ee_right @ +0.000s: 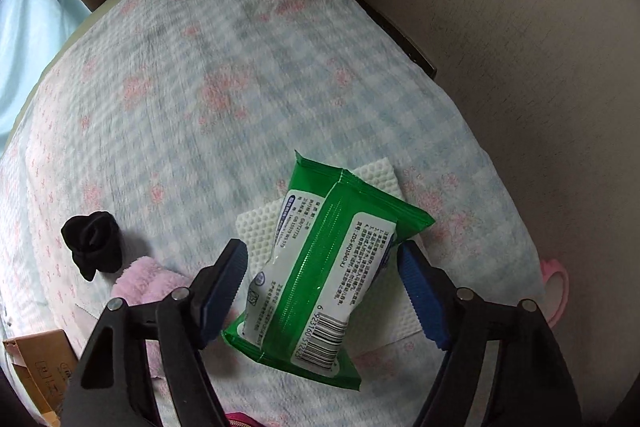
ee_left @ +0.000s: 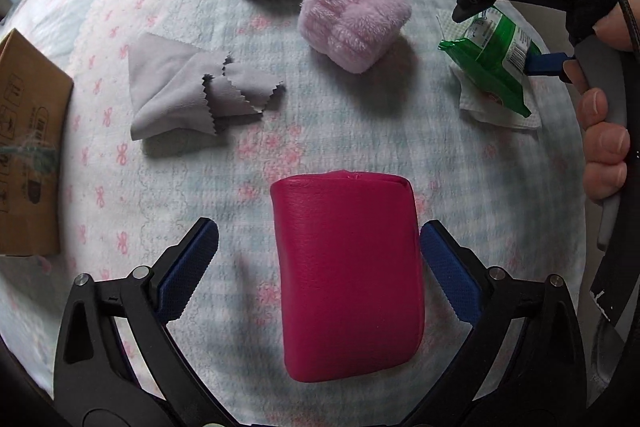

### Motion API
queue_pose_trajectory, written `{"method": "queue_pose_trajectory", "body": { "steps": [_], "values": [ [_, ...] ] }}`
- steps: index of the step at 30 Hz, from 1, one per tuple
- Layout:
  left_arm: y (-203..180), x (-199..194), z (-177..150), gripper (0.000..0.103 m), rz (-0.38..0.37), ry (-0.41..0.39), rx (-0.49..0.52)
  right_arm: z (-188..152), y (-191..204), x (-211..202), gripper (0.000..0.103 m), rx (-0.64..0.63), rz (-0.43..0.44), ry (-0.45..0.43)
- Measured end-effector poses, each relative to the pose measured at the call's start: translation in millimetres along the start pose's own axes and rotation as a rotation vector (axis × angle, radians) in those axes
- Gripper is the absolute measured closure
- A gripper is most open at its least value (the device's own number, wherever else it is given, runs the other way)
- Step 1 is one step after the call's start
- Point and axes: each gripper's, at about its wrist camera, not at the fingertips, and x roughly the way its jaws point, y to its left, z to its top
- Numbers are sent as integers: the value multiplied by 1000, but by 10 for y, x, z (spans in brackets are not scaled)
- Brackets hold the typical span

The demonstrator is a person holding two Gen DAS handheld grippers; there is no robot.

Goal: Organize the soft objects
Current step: 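Grasp the pink pouch with the left tool while the right grasps the green wipes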

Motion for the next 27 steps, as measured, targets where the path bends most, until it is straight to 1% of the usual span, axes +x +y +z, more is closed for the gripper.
{"method": "queue_pose_trajectory", "body": {
  "steps": [1, 3, 4, 5, 6, 8, 9, 10, 13, 18, 22, 27],
  "values": [
    [-39, 29, -16, 6, 5, 12, 10, -2, -11, 29, 41, 7, 1, 7],
    [-90, 74, -55, 12, 6, 21, 27, -7, -35, 62, 42, 19, 5, 13],
    [-105, 105, -69, 18, 15, 30, 34, -10, -40, 59, 45, 19, 4, 9],
    [-107, 136, -77, 22, 3, 41, 34, -13, -41, 54, 45, 18, 9, 7],
    [-103, 153, -81, 31, -16, 47, 27, -15, -41, 49, 46, 17, 6, 5],
    [-132, 154, -90, 38, -7, 37, 35, -19, -43, 44, 48, 12, 3, 3],
    [-149, 148, -86, 42, -2, 35, 47, -19, -45, 36, 50, 12, 3, 0],
    [-161, 144, -85, 45, 1, 33, 56, -19, -51, 29, 53, 12, 4, -2],
    [-168, 134, -67, 48, -1, 35, 60, -11, -59, 37, 61, 12, 3, -3],
    [-187, 102, -31, 55, -15, 30, 67, -27, -105, -21, 64, 10, 14, -7],
    [-105, 16, -25, 60, -33, 26, 67, -35, -151, -102, 66, 18, 31, -17],
    [-44, -152, 33, 62, -41, 5, 59, -40, -193, -349, 67, 13, 49, -48]
  ]
}}
